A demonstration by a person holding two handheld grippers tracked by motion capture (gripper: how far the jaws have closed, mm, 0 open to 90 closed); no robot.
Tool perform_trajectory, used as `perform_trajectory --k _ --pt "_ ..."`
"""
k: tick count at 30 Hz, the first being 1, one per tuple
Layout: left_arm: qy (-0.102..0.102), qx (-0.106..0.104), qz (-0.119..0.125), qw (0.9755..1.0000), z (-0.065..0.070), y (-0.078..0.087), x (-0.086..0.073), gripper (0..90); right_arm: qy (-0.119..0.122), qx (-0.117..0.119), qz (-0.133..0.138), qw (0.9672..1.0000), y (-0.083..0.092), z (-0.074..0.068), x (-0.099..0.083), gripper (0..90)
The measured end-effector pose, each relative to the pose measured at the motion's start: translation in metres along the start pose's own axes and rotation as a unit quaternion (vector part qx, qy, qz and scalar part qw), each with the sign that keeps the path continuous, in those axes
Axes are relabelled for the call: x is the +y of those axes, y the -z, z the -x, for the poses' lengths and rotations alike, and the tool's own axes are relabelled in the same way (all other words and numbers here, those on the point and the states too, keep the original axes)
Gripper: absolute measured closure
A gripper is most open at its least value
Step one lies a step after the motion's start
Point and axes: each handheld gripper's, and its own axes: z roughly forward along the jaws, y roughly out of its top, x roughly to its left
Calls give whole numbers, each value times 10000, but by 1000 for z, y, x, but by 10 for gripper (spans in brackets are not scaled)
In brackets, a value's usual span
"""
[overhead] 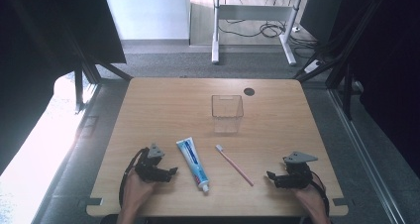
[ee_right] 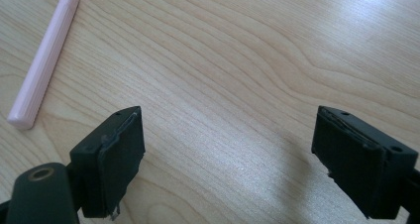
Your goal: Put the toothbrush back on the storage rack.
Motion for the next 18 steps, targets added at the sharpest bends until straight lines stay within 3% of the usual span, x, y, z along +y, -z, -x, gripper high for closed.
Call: perform_trajectory --k 4,18 --pt "0 -34 135 9999 0 2 0 128 46 3 15 10000 0 -1 1 131" --pt "-1 -93 150 9998 3 2 1 127 171 42 14 9998 0 -4 2 131"
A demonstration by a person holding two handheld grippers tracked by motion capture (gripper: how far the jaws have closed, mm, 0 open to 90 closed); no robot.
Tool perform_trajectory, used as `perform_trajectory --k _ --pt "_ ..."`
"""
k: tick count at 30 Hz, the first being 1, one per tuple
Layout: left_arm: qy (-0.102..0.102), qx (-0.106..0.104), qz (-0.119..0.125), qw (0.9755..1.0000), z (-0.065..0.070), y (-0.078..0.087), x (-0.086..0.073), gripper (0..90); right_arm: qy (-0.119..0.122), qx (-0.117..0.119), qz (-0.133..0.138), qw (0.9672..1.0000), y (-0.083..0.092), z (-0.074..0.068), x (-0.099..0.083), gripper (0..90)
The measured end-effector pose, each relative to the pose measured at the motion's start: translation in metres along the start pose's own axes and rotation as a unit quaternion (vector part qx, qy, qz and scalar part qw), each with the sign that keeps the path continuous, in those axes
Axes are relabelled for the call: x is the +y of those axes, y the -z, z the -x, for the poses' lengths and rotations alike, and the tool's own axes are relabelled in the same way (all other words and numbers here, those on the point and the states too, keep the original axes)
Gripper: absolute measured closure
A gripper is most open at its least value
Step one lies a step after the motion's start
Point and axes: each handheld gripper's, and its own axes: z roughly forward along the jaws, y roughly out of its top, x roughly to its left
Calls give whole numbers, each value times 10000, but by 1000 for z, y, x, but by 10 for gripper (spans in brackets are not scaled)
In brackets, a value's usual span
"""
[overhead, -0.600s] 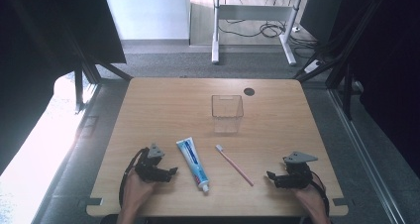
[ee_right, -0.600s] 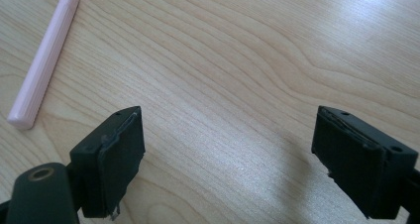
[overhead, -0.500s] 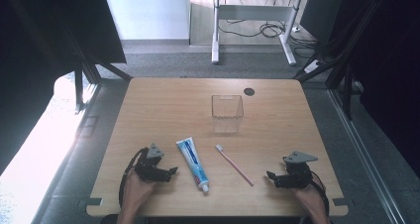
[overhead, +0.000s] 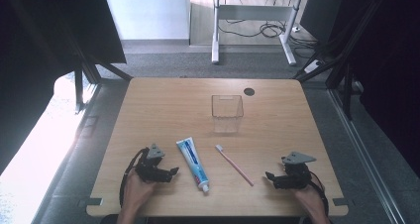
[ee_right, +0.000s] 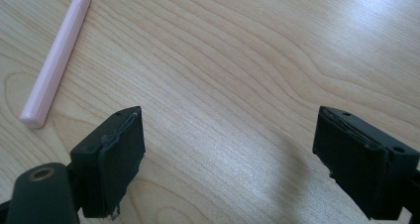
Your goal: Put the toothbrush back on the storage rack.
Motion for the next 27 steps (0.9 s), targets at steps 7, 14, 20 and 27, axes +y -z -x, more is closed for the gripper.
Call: perform_trajectory --k 7,14,20,27 --pt "33 -47 17 10000 0 1 0 127 38 3 -4 10000 1 -1 1 130" --pt "12 -99 11 9999 0 1 -1 127 91 95 -32 9999 1 -3 2 129" --pt "-29 -150 41 9999 0 2 -2 129 132 182 -104 9997 4 -5 7 105" --pt "43 -210 105 9997 0 3 -1 130 163 373 -266 9988 6 -8 8 45"
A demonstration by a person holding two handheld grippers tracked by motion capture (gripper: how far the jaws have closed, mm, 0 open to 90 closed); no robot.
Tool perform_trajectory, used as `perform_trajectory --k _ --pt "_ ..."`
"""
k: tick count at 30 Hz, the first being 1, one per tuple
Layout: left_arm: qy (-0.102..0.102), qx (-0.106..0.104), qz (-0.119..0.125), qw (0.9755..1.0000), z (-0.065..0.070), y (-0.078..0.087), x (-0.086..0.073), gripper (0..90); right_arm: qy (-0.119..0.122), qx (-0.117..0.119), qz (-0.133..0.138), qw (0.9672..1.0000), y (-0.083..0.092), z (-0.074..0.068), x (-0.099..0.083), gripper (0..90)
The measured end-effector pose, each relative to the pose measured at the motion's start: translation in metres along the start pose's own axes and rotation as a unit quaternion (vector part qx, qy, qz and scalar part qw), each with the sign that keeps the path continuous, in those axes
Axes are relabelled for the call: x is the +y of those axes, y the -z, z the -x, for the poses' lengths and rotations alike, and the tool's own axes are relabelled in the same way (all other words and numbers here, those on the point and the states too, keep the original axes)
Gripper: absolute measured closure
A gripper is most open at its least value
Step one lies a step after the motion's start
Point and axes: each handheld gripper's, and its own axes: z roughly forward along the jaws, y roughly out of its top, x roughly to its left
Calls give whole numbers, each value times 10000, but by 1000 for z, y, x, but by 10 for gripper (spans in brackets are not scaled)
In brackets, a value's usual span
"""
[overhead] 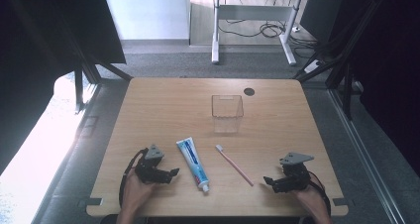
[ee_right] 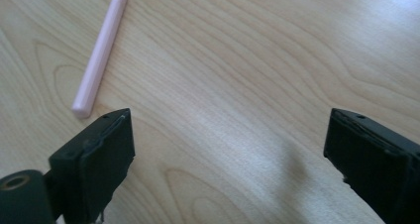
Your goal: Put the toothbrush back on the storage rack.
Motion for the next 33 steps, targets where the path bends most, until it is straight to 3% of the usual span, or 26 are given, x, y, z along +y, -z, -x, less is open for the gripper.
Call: perform_trajectory --k 12,18,33 --pt "-33 -4 18 10000 1 0 0 129 128 176 -193 9996 -1 -7 9 0" --pt "-105 8 37 9999 2 0 0 129 -11 356 -237 9991 -1 -9 15 0" --pt "-180 71 238 9995 4 4 1 130 235 399 -640 9969 -7 -14 33 0"
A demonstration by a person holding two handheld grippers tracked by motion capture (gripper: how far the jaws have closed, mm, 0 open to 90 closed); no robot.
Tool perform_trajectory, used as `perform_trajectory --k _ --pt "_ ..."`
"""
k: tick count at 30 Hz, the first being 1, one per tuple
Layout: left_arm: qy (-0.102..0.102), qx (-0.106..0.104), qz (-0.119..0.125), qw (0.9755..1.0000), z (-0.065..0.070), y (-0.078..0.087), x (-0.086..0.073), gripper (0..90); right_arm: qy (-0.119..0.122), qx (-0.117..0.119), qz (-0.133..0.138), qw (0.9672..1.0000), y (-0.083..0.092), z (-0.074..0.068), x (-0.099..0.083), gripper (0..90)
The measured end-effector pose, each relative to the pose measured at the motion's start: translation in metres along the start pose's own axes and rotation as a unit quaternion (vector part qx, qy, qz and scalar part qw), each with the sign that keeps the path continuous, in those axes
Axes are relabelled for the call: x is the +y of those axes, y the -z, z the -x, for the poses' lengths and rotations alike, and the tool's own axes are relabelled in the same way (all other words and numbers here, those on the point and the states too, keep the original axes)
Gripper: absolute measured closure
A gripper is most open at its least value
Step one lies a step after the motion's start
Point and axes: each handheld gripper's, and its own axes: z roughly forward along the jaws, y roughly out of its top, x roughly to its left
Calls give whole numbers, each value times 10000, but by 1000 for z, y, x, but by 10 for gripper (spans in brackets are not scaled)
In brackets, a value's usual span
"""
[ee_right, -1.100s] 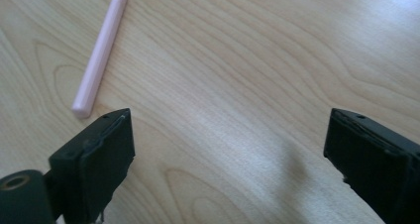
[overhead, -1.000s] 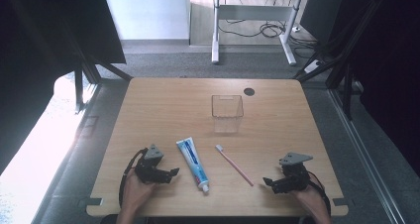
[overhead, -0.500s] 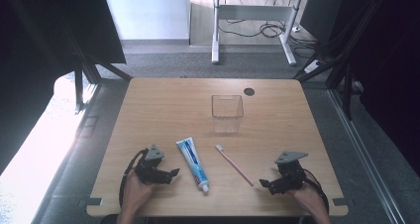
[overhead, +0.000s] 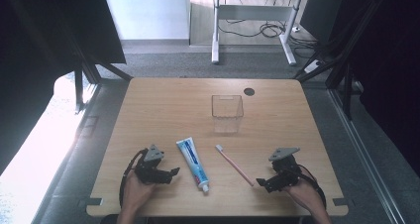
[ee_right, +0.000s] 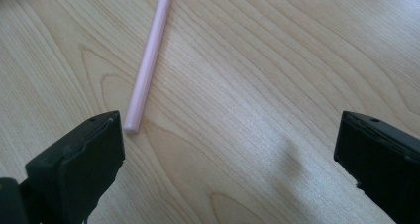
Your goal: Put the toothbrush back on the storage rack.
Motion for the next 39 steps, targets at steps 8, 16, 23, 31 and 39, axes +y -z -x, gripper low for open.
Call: perform_trajectory --k 8,16,23,31,39 --pt "-45 -18 -82 10000 1 -2 0 130 -31 66 -164 9998 -3 0 7 9" --pt "-94 -17 -141 9999 2 -4 0 130 -49 69 -446 9990 -7 1 16 49" --pt "-118 -24 -163 9998 2 -4 0 130 -36 119 -628 9980 -9 0 28 67" --pt "-145 -16 -185 9997 3 -4 0 131 -21 131 -922 9957 -14 -2 40 134" --pt "-170 -3 -204 9996 3 -5 0 131 6 216 -1160 9930 -19 -5 51 221"
